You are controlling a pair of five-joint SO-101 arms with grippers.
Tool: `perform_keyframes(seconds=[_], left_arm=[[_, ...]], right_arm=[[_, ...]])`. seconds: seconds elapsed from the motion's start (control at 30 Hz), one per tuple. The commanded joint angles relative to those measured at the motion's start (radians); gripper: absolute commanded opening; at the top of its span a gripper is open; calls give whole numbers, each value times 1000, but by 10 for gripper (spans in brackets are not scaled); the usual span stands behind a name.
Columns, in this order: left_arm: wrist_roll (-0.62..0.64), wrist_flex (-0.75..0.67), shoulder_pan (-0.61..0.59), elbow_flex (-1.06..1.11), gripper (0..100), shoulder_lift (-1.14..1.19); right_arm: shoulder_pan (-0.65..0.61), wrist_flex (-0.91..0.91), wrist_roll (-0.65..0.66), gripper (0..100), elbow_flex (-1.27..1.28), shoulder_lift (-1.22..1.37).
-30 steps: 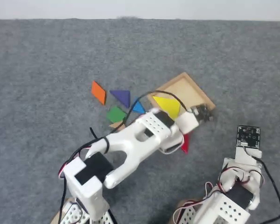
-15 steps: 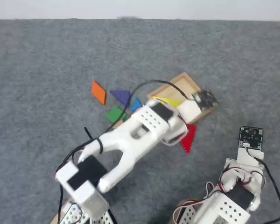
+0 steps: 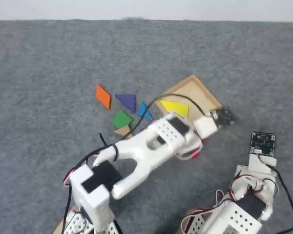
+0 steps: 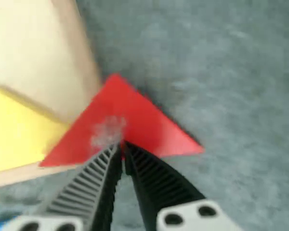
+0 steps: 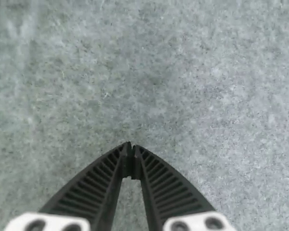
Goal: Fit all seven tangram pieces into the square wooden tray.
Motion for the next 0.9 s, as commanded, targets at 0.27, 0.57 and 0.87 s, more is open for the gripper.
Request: perform_keyframes(seconds=[0.27,0.57,0.87], left_arm=[[-94,49,-133,-252,14,155],[-100,183,-135,-498,14,290],[-64,336,-150,-527,13,146]], right_arm=[[12,-21,11,9,-8,-15],[-24,-15,12,9,-6,-15],[-27,-15,12,9,-6,-15]])
